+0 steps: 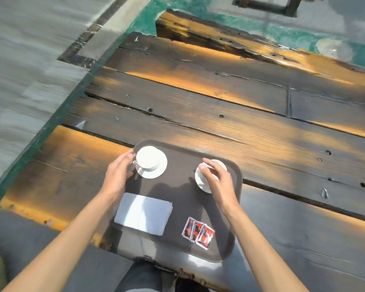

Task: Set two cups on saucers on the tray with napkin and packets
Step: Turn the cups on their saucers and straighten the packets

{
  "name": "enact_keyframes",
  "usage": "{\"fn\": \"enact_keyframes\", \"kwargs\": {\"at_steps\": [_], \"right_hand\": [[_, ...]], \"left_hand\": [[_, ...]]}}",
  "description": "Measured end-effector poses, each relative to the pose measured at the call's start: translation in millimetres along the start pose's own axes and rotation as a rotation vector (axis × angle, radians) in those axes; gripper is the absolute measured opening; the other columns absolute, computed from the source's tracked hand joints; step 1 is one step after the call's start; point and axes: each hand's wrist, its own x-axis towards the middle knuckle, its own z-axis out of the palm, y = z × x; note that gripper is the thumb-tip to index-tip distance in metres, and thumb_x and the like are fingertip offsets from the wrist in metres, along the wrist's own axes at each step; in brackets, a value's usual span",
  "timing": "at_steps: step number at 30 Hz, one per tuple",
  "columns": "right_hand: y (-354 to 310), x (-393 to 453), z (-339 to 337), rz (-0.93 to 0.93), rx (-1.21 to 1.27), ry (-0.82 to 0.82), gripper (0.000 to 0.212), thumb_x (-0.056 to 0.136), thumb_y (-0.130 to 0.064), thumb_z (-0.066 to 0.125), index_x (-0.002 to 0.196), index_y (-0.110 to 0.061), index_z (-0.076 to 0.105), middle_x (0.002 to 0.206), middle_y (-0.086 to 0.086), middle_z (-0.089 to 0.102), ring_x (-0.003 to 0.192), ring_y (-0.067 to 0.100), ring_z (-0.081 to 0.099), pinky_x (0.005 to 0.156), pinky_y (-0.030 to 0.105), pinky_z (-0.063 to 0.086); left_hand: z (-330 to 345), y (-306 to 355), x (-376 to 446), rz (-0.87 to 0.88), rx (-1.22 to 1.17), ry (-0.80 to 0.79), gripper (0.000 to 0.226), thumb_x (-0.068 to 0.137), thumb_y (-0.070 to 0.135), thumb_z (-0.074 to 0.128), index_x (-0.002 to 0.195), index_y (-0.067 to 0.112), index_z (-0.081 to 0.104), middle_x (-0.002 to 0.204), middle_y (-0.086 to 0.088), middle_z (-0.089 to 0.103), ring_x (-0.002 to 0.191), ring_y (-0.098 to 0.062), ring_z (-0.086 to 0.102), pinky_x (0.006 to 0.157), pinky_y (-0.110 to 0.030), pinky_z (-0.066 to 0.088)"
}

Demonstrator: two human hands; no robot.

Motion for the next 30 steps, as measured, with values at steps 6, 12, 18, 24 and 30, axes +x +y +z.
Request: {"fn": "enact_keyframes", "kwargs": {"at_steps": [6,12,18,24,30], "right_hand": [[10.0,8.8,70.2,0.238,0.104,-0.053,0.065,0.084,-0.059,0.072,0.138,-0.026,0.059,0.137,-0.004,0.063,0.123,0.009,0.060,0.103,0.040,0.053],[20.2,26.6,125.9,0.441,0.207,-0.003,0.064,0.088,-0.056,0.068,0.142,-0.026,0.052,0.139,-0.010,0.059,0.131,0.012,0.054,0.107,0.040,0.048],[16.5,42.6,155.9,0.541,0.250,0.058,0.062,0.087,-0.054,0.071,0.140,-0.027,0.051,0.129,-0.012,0.063,0.117,0.005,0.058,0.109,0.043,0.048],[12.7,55.6,174.6,0.525,0.314,0.106,0.054,0.088,-0.041,0.076,0.134,-0.024,0.053,0.114,-0.013,0.071,0.096,-0.002,0.064,0.098,0.038,0.053],[21.6,59.9,169.2,0.509,0.382,0.181,0.052,0.086,-0.025,0.080,0.131,-0.019,0.055,0.096,-0.011,0.069,0.094,0.006,0.068,0.085,0.032,0.055]], "left_hand": [[-36.8,-15.9,62.7,-0.177,0.079,-0.050,0.041,0.102,0.037,0.049,0.137,0.018,0.058,0.134,0.002,0.062,0.125,-0.017,0.056,0.092,-0.030,0.043],[-32.1,-27.4,97.8,-0.279,0.207,-0.361,0.034,0.084,0.069,0.050,0.102,0.043,0.062,0.116,0.024,0.059,0.113,-0.003,0.054,0.094,-0.032,0.044],[-37.0,-34.6,113.0,-0.256,0.297,-0.421,0.021,0.082,0.067,0.061,0.084,0.047,0.069,0.088,0.030,0.069,0.093,-0.003,0.058,0.086,-0.032,0.049],[-31.7,-26.7,116.9,-0.259,0.263,-0.486,0.019,0.091,0.055,0.064,0.078,0.069,0.066,0.087,0.043,0.067,0.088,0.015,0.064,0.082,-0.022,0.047],[-27.8,-25.3,118.9,-0.293,0.191,-0.496,0.018,0.088,0.047,0.071,0.071,0.054,0.071,0.081,0.034,0.070,0.081,0.013,0.065,0.079,-0.019,0.048]]}}
